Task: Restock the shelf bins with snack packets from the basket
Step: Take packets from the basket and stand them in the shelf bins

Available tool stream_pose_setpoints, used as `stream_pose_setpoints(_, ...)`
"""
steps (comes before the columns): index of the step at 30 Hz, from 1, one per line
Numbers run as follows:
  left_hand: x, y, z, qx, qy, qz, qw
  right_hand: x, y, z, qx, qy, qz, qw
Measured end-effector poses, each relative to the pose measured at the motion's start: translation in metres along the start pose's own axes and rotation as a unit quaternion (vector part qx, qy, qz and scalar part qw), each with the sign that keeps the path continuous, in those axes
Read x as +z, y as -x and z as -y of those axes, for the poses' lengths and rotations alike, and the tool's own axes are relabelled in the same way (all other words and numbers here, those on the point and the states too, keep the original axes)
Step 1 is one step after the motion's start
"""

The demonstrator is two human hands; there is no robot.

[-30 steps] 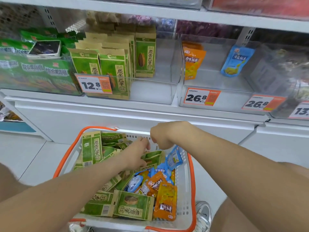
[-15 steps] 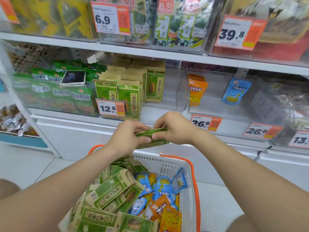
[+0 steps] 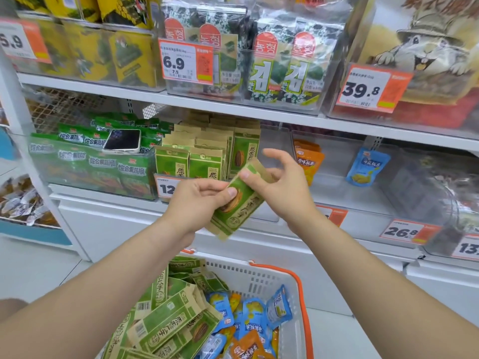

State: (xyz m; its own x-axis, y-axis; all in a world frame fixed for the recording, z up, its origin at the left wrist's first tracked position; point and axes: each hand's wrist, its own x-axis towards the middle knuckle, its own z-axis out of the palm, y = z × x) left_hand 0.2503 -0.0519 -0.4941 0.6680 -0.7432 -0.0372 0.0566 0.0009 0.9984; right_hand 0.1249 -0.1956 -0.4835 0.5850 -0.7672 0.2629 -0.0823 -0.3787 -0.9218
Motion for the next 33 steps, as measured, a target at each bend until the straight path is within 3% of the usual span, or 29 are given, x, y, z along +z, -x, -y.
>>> stream_pose_setpoints(2, 0.005, -0.006, 0.001, -0.016, 0.077, -0.033, 0.996, 0.001, -0.003, 0.001, 0.103, -0.045, -0.01, 0.994)
stream_pose_setpoints(4, 0.009, -0.012, 0.0, -0.018, 0.115, -0.055, 0.992, 0.002, -0.001, 0.004, 0.199, -0.123, 0.064, 0.97)
stream_pose_setpoints(6, 0.011, -0.014, -0.004, -0.009, 0.103, -0.056, 0.993, 0.004, 0.0, 0.008, 0.197, -0.159, 0.12, 0.96)
stream_pose_setpoints(8, 0.01, -0.016, -0.011, 0.023, 0.026, -0.054, 0.998, 0.006, -0.004, 0.011, 0.17, -0.152, 0.083, 0.97)
stream_pose_setpoints(10, 0.008, -0.023, -0.017, 0.092, -0.136, -0.072, 0.984, 0.006, -0.013, 0.011, 0.164, -0.135, 0.013, 0.977)
stream_pose_setpoints(12, 0.005, -0.032, -0.021, 0.159, -0.3, -0.115, 0.933, 0.006, -0.026, 0.005, 0.146, -0.106, -0.052, 0.982)
stream_pose_setpoints(16, 0.002, -0.05, -0.018, 0.253, -0.488, -0.142, 0.823, 0.011, -0.05, -0.005, 0.024, 0.038, -0.168, 0.985)
stream_pose_setpoints(18, 0.003, -0.055, -0.014, 0.302, -0.551, -0.15, 0.764, 0.014, -0.061, -0.008, -0.011, 0.093, -0.181, 0.979)
stream_pose_setpoints(20, 0.004, -0.062, -0.01, 0.307, -0.593, -0.135, 0.732, 0.019, -0.073, -0.014, 0.019, 0.114, -0.169, 0.979)
stream_pose_setpoints(25, 0.003, -0.08, 0.0, 0.226, -0.665, -0.101, 0.705, 0.032, -0.095, -0.031, 0.106, 0.11, -0.144, 0.978)
stream_pose_setpoints(33, 0.002, -0.09, 0.003, 0.23, -0.672, -0.099, 0.697, 0.049, -0.122, -0.037, 0.141, 0.164, -0.127, 0.968)
